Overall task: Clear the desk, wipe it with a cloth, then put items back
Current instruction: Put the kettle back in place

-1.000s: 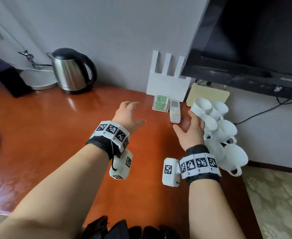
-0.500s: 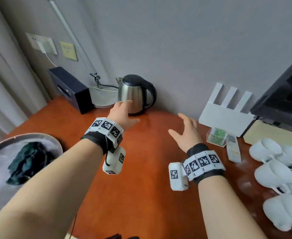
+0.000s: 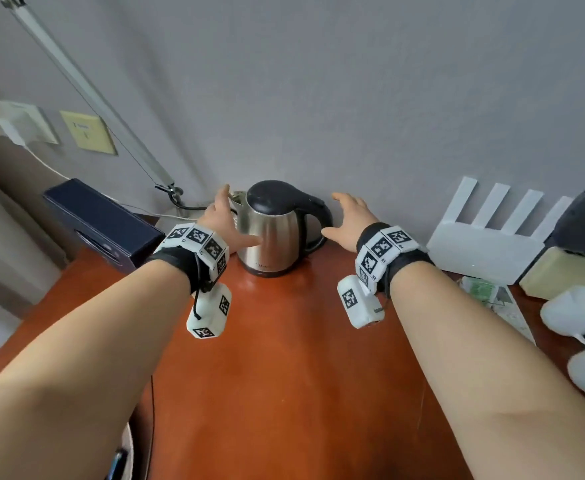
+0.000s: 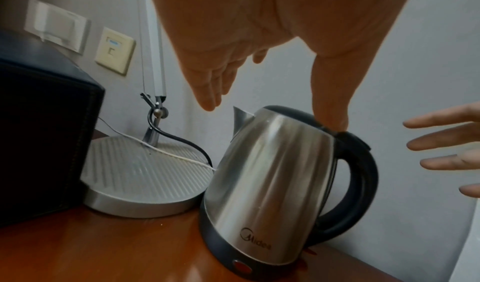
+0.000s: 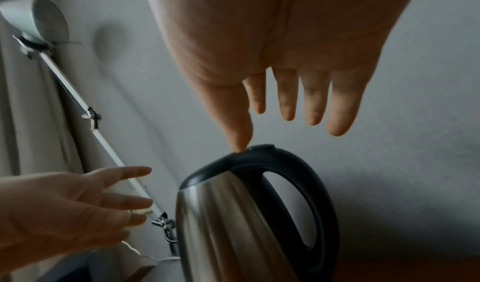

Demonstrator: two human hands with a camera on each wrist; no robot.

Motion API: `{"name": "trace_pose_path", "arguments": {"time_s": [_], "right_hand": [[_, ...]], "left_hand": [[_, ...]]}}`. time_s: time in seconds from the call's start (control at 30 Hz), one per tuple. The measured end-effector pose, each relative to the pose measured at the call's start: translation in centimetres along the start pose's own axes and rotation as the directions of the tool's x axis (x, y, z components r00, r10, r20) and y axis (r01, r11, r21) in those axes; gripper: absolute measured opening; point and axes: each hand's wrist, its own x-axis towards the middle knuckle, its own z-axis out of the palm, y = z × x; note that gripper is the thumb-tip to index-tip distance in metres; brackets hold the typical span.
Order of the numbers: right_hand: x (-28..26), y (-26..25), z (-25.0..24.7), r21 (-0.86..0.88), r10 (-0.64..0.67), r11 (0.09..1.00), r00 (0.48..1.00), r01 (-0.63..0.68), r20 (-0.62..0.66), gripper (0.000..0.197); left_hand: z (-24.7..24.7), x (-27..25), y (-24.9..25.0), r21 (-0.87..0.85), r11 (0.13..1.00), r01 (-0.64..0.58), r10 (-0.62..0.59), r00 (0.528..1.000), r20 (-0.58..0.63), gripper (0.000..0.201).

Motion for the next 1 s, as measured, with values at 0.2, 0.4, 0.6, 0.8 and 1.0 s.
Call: {"name": "trace_pose_path", "arguments": {"time_s": [0.2, 0.4, 0.6, 0.8, 1.0], "right_hand": [[4.0, -0.5, 2.0, 0.027, 0.027, 0.999, 0.997, -0.029, 0.075, 0.075], [6.4, 0.2, 3.5, 0.060, 0.012, 0.998, 0.999, -0.014, 0.030, 0.056], [6.7, 1.7, 3.0, 0.012, -0.038, 0.999, 0.999, 0.038, -0.017, 0.035], [4.6, 6.0, 0.5, -0.009, 0.003, 1.000, 0.999, -0.004, -0.044, 0.035], [1.7, 11.9, -3.1, 0.002, 0.066, 0.998, 0.993, -0.067, -0.100, 0.035]], "left_hand": [[0.5, 4.4, 0.1, -0.035, 0.999, -0.003, 0.006, 0.996, 0.091, 0.117], [2.0, 6.4, -0.1, -0.154, 0.988, 0.008, 0.013, 0.990, 0.139, 0.119], [3.4, 6.6, 0.6, -0.170, 0.985, -0.024, 0.045, 0.992, 0.122, 0.147], [5.9, 4.9, 4.3, -0.108, 0.990, -0.087, 0.102, 0.985, 0.142, 0.134], [9.6, 3.6, 9.8, -0.096, 0.978, -0.187, 0.203, 0.957, 0.207, 0.114]]}}
